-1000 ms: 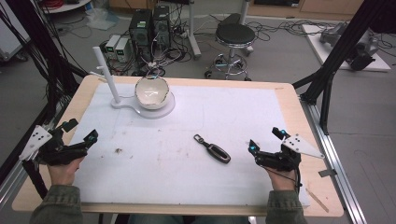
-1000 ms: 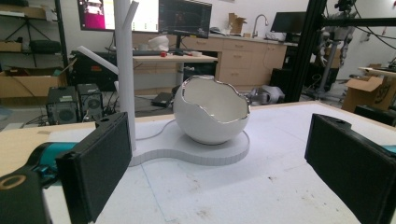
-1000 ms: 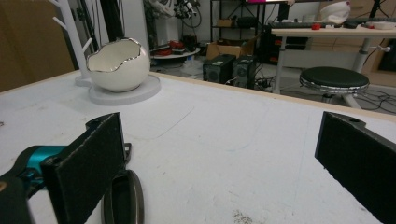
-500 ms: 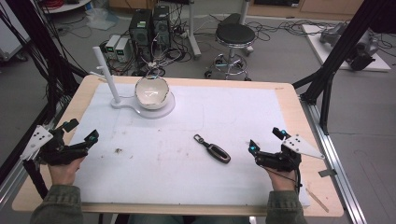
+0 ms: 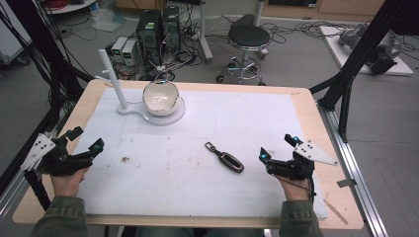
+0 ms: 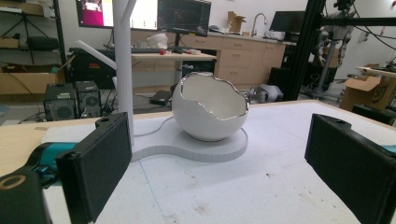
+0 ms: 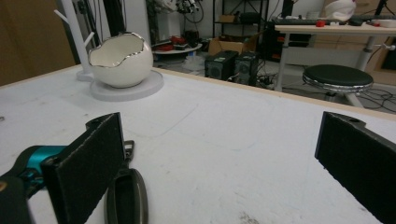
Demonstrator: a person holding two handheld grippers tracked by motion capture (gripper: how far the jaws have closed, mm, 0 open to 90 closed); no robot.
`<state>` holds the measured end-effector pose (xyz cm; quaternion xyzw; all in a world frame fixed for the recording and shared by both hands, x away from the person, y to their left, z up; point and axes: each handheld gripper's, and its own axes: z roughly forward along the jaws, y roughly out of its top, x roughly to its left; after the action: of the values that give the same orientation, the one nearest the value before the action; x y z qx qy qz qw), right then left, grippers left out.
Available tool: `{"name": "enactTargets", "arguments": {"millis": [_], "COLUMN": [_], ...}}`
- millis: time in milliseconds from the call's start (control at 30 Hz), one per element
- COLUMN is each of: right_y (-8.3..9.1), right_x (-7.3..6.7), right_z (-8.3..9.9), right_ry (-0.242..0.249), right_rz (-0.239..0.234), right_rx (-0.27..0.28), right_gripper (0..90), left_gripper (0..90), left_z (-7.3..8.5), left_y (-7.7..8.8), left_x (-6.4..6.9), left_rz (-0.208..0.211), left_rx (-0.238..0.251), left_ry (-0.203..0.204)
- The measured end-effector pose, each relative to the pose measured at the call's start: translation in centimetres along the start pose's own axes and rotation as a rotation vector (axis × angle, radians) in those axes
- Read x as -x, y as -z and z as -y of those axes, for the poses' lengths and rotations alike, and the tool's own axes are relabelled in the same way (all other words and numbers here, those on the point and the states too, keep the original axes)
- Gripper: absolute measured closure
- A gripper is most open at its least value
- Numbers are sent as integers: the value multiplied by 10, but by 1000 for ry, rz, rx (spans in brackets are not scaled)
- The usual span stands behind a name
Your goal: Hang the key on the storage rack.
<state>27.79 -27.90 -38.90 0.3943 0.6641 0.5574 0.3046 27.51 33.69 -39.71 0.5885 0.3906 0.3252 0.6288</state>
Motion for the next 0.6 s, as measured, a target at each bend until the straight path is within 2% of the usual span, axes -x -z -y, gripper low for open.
{"name": "enactTargets", "arguments": {"millis": [167,400,600], "right_y": [-11,-22,-28], "right_x": [-8,-15,-18], "right_z": [-4,-14,-23], "right_ry": [16,30,45], "right_rz": [-18,-44,-65], "right_rx": [-17,-40,-57], "right_gripper": [9,9,9], "left_gripper": [77,77,77], "left_z": [2,2,2], "left_y": [-2,-1,-1], "left_x": [-1,-1,-1], "left_rz": [-4,-6,-14], "left_rx": [-20,-10,-18], "left_ry": [-9,-6,-18]}}
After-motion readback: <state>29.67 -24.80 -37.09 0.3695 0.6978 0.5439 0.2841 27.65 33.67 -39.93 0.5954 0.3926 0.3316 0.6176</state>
